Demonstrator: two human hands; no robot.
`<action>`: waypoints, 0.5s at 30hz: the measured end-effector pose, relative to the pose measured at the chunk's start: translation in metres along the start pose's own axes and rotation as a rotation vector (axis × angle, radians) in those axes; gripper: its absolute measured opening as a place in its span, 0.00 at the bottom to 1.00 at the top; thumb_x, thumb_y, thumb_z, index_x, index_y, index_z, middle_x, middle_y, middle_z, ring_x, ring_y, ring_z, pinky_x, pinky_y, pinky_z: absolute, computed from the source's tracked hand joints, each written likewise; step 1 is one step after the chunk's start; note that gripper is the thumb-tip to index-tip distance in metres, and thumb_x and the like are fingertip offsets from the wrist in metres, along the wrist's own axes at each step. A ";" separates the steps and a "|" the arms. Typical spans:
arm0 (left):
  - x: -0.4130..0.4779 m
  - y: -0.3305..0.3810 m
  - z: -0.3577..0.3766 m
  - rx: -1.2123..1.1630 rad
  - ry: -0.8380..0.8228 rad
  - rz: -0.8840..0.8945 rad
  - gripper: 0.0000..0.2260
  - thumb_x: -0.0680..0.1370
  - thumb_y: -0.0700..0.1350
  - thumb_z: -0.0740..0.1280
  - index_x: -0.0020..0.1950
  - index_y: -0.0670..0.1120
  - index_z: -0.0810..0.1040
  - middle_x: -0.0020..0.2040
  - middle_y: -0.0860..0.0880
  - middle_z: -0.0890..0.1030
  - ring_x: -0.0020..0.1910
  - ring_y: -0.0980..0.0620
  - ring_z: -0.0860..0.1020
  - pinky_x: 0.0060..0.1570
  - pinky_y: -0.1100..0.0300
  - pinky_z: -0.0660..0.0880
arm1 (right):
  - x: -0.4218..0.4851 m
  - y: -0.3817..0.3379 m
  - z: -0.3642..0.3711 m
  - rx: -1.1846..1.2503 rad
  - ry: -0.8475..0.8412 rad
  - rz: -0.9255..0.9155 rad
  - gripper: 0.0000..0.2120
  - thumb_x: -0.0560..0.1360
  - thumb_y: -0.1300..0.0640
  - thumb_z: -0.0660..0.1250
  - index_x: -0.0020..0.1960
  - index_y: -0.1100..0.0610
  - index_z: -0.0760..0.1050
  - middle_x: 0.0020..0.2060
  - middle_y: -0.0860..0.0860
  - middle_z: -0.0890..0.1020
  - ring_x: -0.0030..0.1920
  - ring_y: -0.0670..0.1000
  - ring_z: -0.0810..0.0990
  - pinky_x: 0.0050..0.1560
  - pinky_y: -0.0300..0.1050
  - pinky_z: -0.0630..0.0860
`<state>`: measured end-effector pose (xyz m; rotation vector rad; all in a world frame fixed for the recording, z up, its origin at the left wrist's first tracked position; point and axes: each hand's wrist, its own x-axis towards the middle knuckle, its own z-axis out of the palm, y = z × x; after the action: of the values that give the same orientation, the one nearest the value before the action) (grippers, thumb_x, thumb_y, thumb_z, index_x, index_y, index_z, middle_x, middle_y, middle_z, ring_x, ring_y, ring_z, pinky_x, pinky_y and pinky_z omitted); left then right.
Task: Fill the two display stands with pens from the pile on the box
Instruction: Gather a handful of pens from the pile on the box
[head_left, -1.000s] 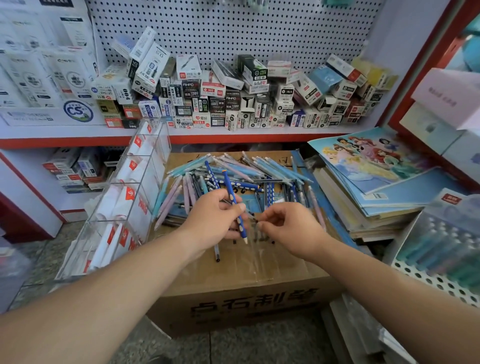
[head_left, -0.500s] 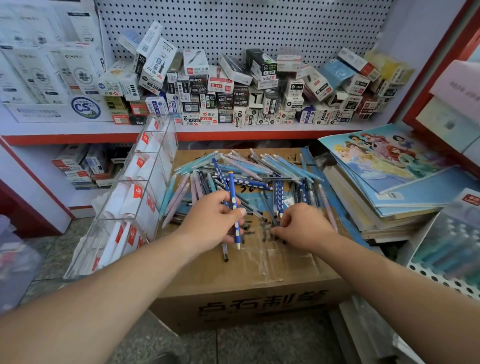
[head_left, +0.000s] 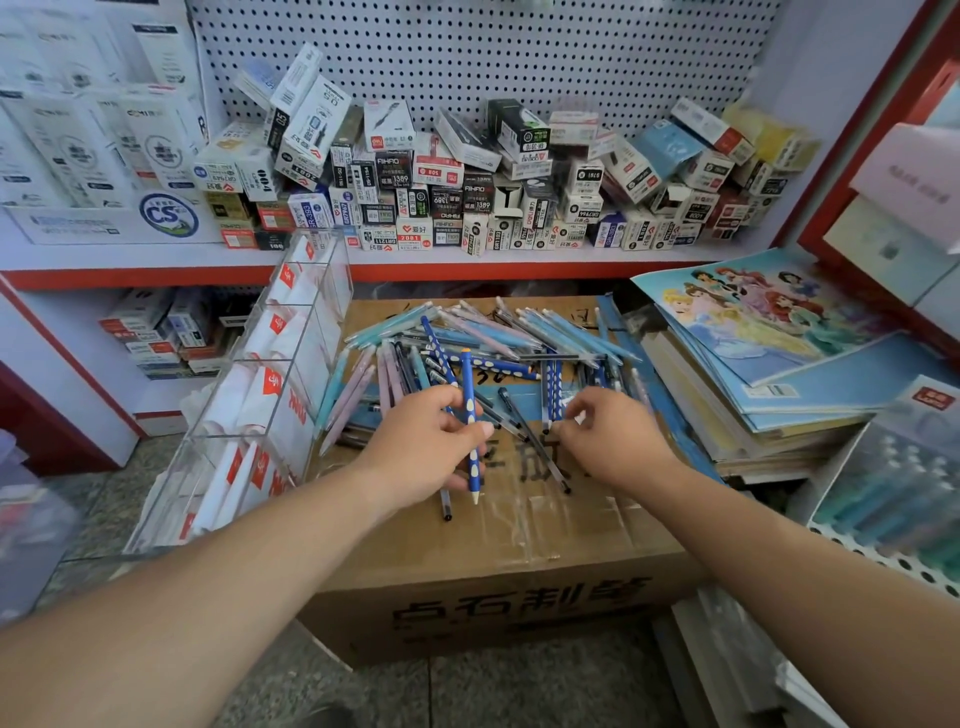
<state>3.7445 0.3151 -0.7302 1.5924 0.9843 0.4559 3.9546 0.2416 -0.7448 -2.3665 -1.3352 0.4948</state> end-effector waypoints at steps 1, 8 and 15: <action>0.000 0.000 0.000 0.000 -0.001 0.000 0.04 0.82 0.42 0.69 0.56 0.46 0.78 0.45 0.42 0.85 0.41 0.45 0.87 0.44 0.44 0.85 | 0.002 0.000 0.000 -0.005 0.003 -0.019 0.09 0.81 0.47 0.66 0.59 0.47 0.78 0.39 0.46 0.83 0.36 0.48 0.82 0.39 0.46 0.81; 0.003 -0.003 0.000 0.020 -0.013 0.002 0.04 0.82 0.43 0.69 0.56 0.47 0.78 0.45 0.43 0.85 0.41 0.46 0.87 0.45 0.43 0.85 | 0.011 0.003 0.010 -0.212 -0.061 -0.140 0.16 0.82 0.46 0.62 0.68 0.46 0.77 0.62 0.53 0.73 0.60 0.55 0.77 0.58 0.51 0.78; 0.004 -0.004 0.000 0.022 -0.016 0.001 0.04 0.82 0.43 0.69 0.56 0.47 0.78 0.46 0.43 0.86 0.41 0.46 0.87 0.44 0.44 0.85 | 0.012 0.004 0.014 -0.254 -0.058 -0.199 0.19 0.83 0.45 0.60 0.73 0.45 0.70 0.63 0.51 0.72 0.66 0.54 0.72 0.57 0.51 0.76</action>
<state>3.7449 0.3180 -0.7347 1.6140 0.9798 0.4337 3.9571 0.2524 -0.7604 -2.3936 -1.7299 0.3548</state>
